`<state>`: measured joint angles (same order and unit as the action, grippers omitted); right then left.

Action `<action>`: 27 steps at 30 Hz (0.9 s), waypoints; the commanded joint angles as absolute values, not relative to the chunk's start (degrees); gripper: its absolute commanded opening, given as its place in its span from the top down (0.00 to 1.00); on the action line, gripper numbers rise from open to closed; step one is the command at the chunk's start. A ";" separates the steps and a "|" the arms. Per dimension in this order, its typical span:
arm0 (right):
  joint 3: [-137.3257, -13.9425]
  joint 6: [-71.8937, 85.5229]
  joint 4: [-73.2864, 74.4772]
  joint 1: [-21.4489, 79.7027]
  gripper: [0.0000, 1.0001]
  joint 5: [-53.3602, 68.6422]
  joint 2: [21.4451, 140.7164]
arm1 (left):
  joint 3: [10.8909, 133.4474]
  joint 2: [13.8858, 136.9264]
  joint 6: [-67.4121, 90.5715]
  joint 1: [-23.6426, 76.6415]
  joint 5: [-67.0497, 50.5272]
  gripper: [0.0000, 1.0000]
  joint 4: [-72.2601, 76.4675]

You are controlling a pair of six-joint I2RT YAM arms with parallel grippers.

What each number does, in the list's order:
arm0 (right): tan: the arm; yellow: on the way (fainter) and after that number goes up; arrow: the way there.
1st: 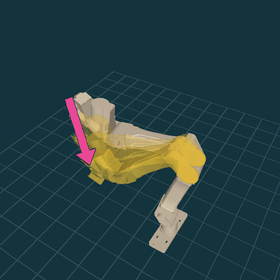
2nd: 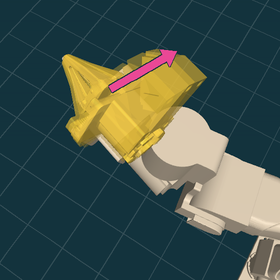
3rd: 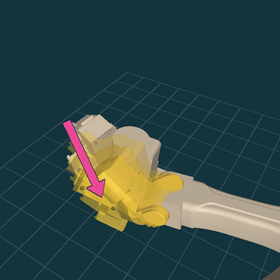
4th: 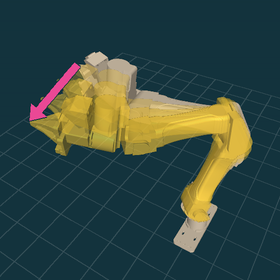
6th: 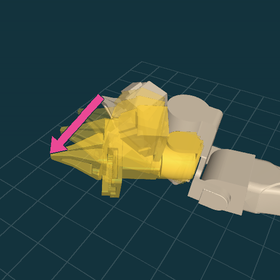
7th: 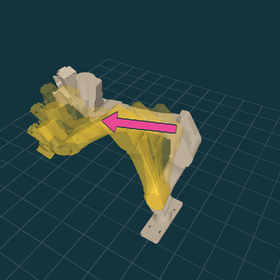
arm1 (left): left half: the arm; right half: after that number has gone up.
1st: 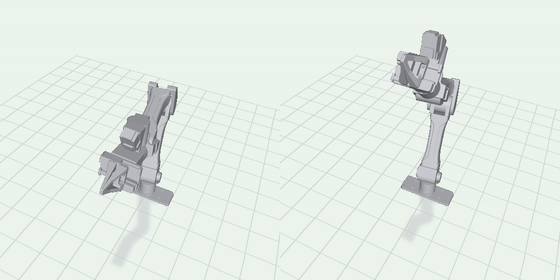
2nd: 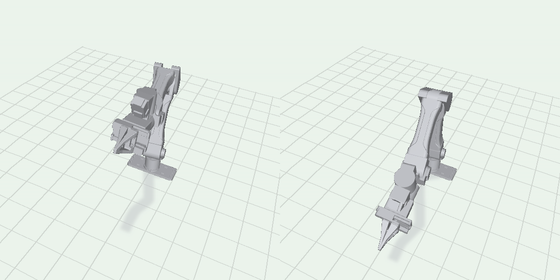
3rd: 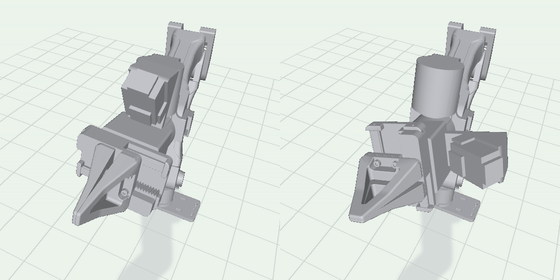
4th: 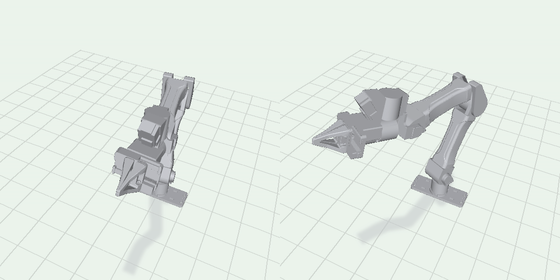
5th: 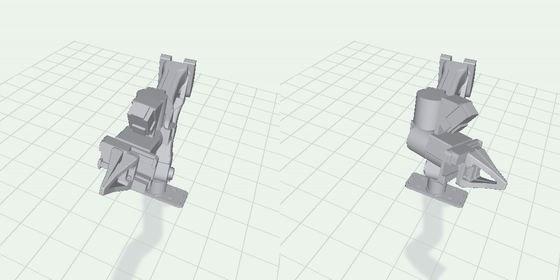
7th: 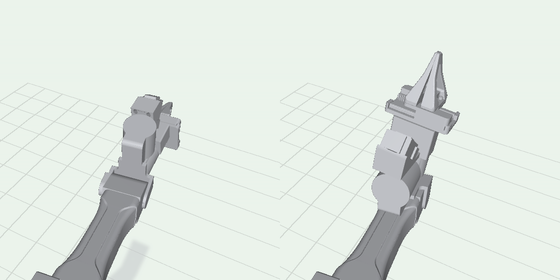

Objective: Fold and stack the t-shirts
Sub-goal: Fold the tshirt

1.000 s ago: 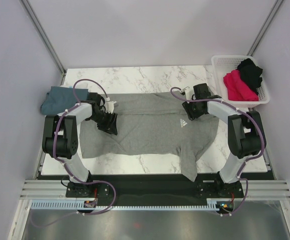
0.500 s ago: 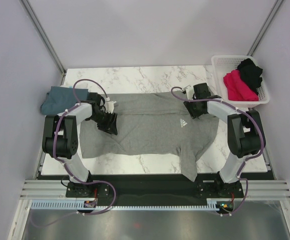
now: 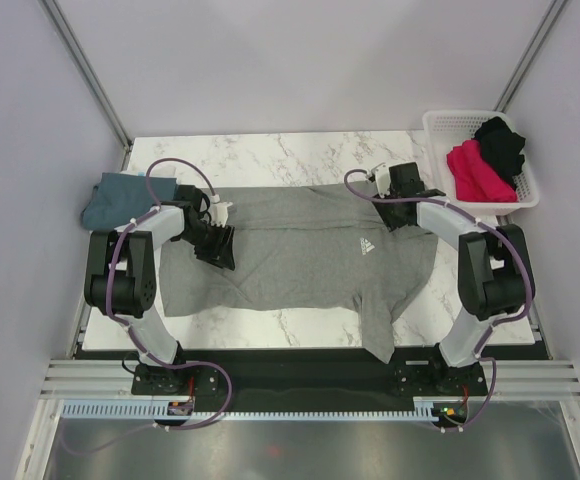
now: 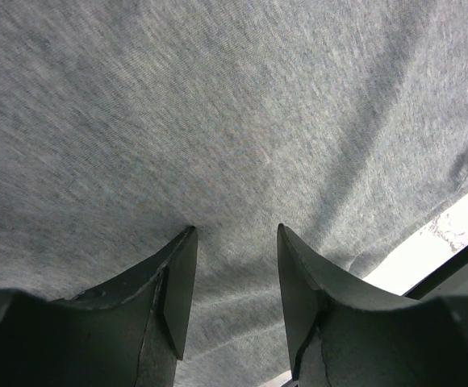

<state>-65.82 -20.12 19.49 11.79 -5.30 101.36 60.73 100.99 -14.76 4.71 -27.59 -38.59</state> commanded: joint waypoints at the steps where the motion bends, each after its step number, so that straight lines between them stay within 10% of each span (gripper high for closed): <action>1: -66.01 -21.18 17.05 11.69 0.48 -8.08 97.21 | 60.56 101.07 -13.45 5.10 -28.83 0.48 -36.74; 27: -59.94 -17.58 25.23 11.78 0.48 11.00 93.51 | 59.50 99.23 -13.54 5.45 -28.30 0.48 -36.39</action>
